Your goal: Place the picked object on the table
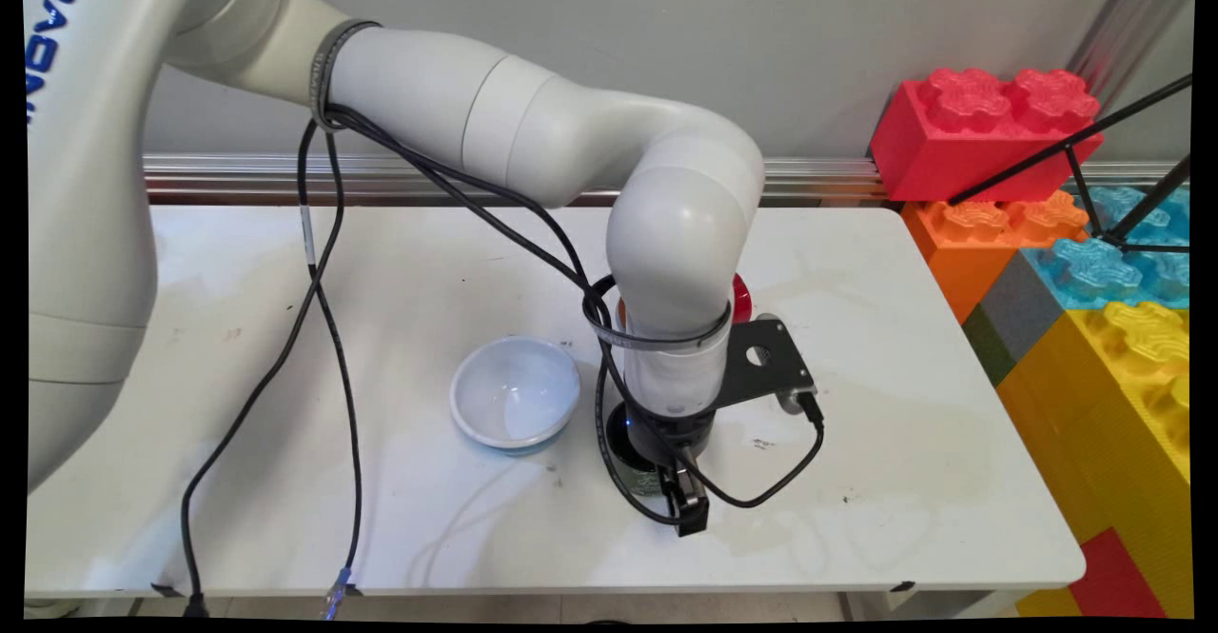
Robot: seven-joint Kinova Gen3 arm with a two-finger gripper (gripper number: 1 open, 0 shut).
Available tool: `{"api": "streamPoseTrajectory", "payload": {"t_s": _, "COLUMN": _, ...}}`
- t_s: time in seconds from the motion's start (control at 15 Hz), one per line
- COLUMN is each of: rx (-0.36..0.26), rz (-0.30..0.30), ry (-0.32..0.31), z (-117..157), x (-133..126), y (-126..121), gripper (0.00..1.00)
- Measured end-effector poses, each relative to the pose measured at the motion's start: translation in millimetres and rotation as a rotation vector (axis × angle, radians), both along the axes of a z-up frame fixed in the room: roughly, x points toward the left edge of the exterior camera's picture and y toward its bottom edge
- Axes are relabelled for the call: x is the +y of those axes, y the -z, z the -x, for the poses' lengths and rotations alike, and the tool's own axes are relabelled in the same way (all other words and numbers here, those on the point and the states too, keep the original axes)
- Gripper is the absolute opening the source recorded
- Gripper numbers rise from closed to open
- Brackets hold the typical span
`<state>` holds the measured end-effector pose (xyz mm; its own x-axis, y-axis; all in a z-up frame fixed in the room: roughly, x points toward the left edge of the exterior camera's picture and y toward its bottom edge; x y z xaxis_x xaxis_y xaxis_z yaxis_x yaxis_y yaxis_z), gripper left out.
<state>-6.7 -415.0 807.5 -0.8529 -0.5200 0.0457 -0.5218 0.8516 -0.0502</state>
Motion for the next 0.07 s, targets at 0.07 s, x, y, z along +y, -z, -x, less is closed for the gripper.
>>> {"api": "streamPoseTrajectory", "payload": {"t_s": 0.07, "rx": 0.003, "rz": 0.001, "ry": -0.001, "z": -0.2, "x": -0.4, "y": -0.6, "gripper": 1.0}}
